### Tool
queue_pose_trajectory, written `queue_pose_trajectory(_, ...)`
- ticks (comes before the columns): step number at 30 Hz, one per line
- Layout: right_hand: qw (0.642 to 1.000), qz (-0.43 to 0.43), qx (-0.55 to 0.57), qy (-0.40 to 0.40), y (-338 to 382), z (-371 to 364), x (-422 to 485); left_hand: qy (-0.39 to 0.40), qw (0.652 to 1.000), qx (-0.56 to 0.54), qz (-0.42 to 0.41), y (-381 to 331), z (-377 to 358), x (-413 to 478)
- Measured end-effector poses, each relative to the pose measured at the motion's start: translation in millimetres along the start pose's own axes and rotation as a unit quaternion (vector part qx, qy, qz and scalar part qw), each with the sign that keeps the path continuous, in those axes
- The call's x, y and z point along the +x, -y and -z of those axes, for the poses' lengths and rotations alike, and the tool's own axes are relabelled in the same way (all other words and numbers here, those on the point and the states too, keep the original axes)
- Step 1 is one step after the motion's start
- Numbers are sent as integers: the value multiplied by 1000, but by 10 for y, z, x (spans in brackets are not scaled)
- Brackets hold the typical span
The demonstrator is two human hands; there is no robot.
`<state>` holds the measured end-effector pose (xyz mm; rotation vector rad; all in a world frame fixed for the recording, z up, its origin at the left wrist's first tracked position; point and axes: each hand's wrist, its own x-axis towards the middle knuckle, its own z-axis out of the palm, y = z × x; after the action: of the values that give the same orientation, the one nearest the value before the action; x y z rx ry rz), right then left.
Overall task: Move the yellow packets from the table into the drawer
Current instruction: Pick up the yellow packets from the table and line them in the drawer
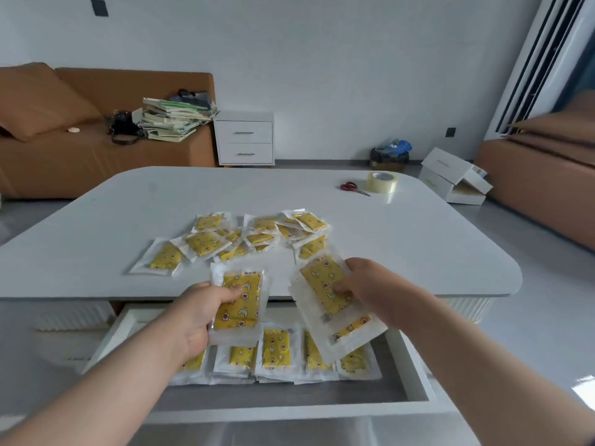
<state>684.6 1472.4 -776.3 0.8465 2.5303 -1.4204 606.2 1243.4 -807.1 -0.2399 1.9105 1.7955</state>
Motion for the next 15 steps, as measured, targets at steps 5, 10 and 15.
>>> queue_pose_trajectory(5,993,-76,94,-9,-411,193,-95,42,997,-10,57,116,-129,-92)
queue_pose_trajectory(10,986,-117,118,3,-726,241,-66,76,993,28,87,296,-290,-74)
queue_pose_trajectory(15,986,-143,83,-2,-922,150,43,81,988,83,105,553,-406,41)
